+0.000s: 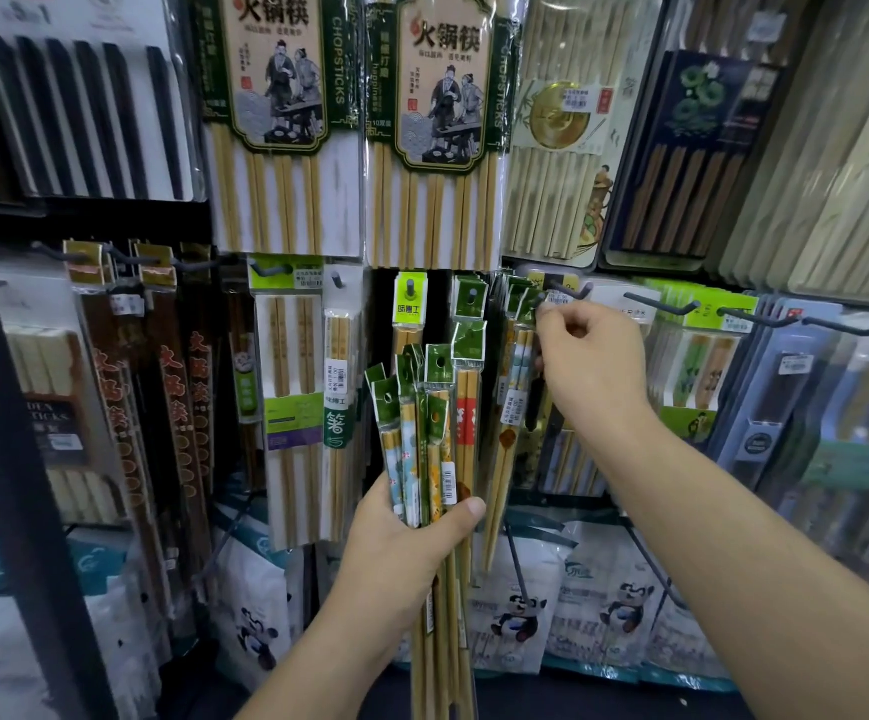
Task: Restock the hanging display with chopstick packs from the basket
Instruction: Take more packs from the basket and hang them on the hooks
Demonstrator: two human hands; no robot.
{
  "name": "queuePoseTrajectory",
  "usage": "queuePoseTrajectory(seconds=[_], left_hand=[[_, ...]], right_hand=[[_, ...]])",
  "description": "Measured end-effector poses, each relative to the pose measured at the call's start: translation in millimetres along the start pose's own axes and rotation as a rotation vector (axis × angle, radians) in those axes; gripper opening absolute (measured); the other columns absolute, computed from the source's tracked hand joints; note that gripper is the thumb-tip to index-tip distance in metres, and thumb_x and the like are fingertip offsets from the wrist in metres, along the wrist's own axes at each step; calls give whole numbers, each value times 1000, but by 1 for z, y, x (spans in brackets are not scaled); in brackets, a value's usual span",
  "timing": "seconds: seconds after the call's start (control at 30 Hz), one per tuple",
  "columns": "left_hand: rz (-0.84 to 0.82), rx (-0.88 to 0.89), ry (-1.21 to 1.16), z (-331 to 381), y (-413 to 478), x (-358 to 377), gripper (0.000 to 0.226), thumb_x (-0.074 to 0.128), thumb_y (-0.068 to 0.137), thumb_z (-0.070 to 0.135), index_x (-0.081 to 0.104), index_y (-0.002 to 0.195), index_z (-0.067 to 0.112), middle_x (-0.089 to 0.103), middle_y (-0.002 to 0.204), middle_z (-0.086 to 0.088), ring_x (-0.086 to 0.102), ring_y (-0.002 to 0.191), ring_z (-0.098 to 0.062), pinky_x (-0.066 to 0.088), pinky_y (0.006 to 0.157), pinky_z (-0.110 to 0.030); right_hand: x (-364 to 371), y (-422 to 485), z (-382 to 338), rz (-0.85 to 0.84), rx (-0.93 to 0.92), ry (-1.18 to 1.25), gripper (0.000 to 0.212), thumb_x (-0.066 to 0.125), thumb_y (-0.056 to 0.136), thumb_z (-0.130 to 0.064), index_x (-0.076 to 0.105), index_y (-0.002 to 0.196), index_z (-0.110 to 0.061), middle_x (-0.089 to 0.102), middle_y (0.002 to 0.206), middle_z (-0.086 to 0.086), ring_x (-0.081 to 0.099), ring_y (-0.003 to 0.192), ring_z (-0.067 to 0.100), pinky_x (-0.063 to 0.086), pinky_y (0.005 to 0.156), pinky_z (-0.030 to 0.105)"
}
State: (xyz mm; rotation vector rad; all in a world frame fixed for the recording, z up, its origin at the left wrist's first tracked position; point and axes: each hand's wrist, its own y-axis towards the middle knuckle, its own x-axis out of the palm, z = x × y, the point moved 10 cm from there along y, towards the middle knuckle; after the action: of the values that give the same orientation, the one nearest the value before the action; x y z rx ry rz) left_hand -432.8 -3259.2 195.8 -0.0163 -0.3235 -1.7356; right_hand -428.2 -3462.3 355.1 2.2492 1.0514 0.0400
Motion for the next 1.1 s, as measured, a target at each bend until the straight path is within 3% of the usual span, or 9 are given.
queuePoseTrajectory(seconds=[0.1, 0.2, 0.37, 0.47, 0.67, 0.8, 0.9, 1.0, 1.1], left_hand=[[5, 1, -4, 0, 1, -1, 33, 87, 81, 22, 72, 94, 48, 79, 98, 11, 74, 90, -5, 52, 80, -27], [-2, -5, -10, -1, 1, -1, 35, 87, 81, 23, 71, 93, 51, 79, 98, 11, 74, 90, -5, 53, 79, -24], [-30, 16, 3, 0, 1, 3, 34, 87, 81, 20, 71, 92, 48, 79, 96, 10, 74, 90, -7, 56, 71, -15], [-35, 15, 6, 0, -2, 4, 33, 89, 79, 24, 71, 95, 46, 78, 97, 9, 74, 91, -8, 56, 75, -21], [-43, -5, -44, -1, -3, 6, 30, 88, 76, 32, 72, 96, 47, 79, 101, 8, 75, 96, -11, 57, 87, -34], [-13, -70, -105, -9, -1, 0, 21, 86, 79, 28, 75, 94, 37, 80, 101, -1, 76, 96, -20, 58, 92, -45], [24, -97, -124, -14, 1, -6, 23, 88, 72, 34, 75, 92, 33, 80, 98, -5, 76, 95, -25, 60, 92, -50], [18, -118, -139, -17, 2, -8, 14, 86, 80, 27, 75, 85, 35, 78, 95, -10, 76, 93, -31, 63, 83, -47], [1, -115, -131, -17, 1, -7, 14, 84, 83, 24, 75, 85, 33, 77, 91, -12, 75, 86, -29, 64, 77, -43]], right_hand=[[-5, -3, 0, 49, 9, 58, 19, 61, 100, -31, 65, 83, -23, 63, 69, -3, 54, 59, 4, 44, 56, 20], [-9, -16, -1, 56, 23, 142, 14, 62, 98, -29, 62, 86, -21, 58, 69, -5, 52, 59, 1, 43, 60, 22], [27, -56, -23, -303, -94, 162, 12, 66, 96, -30, 69, 85, -27, 70, 79, -10, 63, 69, 1, 49, 58, 13], [33, -64, -26, -330, -124, 144, 19, 68, 96, -23, 65, 79, -17, 59, 66, -13, 53, 62, -2, 46, 59, 12], [30, -64, -22, -337, -56, 227, 30, 57, 104, -27, 63, 77, -14, 57, 73, 16, 52, 65, 19, 48, 63, 36], [18, -50, -15, -246, 3, 231, 31, 50, 107, -28, 68, 88, -10, 64, 91, 28, 55, 69, 23, 50, 61, 31], [11, -38, -14, -197, 43, 258, 35, 47, 108, -26, 68, 81, -17, 67, 73, 12, 57, 61, 16, 50, 51, 24], [5, -27, -20, -152, 48, 262, 38, 47, 107, -23, 59, 72, -17, 50, 48, -12, 43, 42, 3, 44, 43, 21], [4, -21, -22, -128, 55, 239, 38, 48, 107, -21, 59, 71, -12, 46, 48, -11, 38, 37, 2, 41, 40, 19]])
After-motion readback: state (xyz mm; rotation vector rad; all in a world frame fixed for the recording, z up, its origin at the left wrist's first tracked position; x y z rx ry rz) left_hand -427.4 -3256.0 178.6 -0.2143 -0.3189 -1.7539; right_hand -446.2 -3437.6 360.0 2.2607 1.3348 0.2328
